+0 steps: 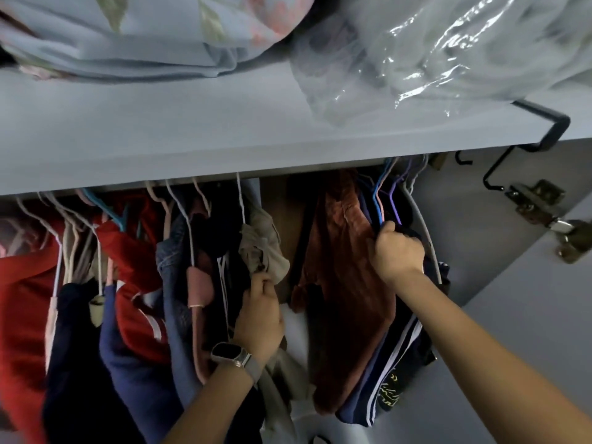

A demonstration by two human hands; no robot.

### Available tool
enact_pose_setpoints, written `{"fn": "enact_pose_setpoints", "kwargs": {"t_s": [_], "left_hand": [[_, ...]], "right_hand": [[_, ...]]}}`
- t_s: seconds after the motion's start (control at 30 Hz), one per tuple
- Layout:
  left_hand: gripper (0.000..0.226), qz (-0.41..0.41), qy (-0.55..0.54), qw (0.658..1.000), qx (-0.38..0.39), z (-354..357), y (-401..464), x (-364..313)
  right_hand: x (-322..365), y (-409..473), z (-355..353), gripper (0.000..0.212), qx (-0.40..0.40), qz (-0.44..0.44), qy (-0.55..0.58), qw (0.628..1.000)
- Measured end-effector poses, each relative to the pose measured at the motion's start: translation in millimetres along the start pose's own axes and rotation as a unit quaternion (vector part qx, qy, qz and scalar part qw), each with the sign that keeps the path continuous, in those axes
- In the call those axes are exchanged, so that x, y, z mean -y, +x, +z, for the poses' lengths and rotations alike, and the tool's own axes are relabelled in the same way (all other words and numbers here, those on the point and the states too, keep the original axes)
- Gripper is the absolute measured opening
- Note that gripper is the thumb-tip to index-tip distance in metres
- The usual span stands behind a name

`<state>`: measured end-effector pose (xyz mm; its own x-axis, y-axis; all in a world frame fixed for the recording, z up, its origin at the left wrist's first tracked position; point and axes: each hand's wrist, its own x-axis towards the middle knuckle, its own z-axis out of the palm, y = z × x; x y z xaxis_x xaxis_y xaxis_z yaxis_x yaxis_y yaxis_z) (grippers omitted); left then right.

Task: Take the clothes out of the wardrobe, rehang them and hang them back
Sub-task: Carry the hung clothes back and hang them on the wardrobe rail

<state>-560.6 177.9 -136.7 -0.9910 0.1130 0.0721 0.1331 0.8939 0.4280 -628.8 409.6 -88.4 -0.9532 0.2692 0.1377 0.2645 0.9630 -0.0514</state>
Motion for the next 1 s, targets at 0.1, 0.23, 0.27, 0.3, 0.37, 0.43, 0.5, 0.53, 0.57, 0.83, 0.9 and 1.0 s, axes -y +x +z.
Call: {"fn": "enact_pose_setpoints", "kwargs": {"t_s": [0.1, 0.23, 0.27, 0.3, 0.37, 0.43, 0.5, 0.53, 0.57, 0.83, 0.9, 1.0], "left_hand": [[0.049, -0.014, -0.011, 1.0, -0.004, 2.0, -3.3, 4.7], [0.053, -0.018, -0.05, 0.998, -0.019, 1.1, -0.4, 16.3], [0.055, -0.019, -0.059, 0.997, -0.036, 0.5, -1.0, 18.2], [0.056, -0.02, -0.069, 0.995, -0.066, -1.8, -1.5, 18.5], [0.055, -0.034, -0.089, 0.985, -0.142, -8.4, 1.3, 16.0], [0.053, -0.085, -0.105, 0.977, -0.167, -16.4, 11.9, 12.2], [0.037, -0.145, -0.092, 0.98, -0.099, -20.1, 28.4, 10.3], [0.031, -0.164, -0.079, 0.982, -0.057, -21.7, 34.9, 10.0], [0.029, -0.18, -0.09, 0.979, -0.036, -23.9, 38.6, 9.8], [0.014, -0.204, -0.262, 0.94, -0.07, -31.6, 25.7, 21.7], [0.028, -0.19, -0.237, 0.951, -0.059, -31.1, 26.4, 25.4], [0.011, -0.176, -0.177, 0.968, -0.04, -25.1, 21.6, 27.8]], "right_hand": [[9.5, 0.1, 5.4, 0.017, 0.002, 0.006, 0.066, 0.998], [18.9, -9.1, 3.6, 0.024, 0.0, 0.011, 0.17, 0.985], [18.5, -9.2, 1.9, 0.025, 0.007, 0.02, 0.173, 0.985], [16.8, -8.1, 0.8, 0.025, 0.015, 0.025, 0.167, 0.986], [13.6, -4.5, -0.9, 0.024, 0.035, 0.027, 0.155, 0.987], [14.3, -3.4, -0.8, 0.024, 0.048, 0.017, 0.16, 0.986], [17.0, -4.1, 1.6, 0.026, 0.052, 0.011, 0.177, 0.983], [18.6, -4.6, 2.2, 0.026, 0.053, 0.014, 0.184, 0.981], [19.0, -4.9, 2.4, 0.026, 0.051, 0.017, 0.185, 0.981], [0.7, -3.5, 5.3, 0.027, 0.038, 0.024, 0.143, 0.989], [2.0, -5.2, 5.7, 0.024, 0.028, 0.032, 0.146, 0.988], [6.8, -15.4, 15.2, 0.045, -0.074, -0.021, 0.132, 0.988]]}}
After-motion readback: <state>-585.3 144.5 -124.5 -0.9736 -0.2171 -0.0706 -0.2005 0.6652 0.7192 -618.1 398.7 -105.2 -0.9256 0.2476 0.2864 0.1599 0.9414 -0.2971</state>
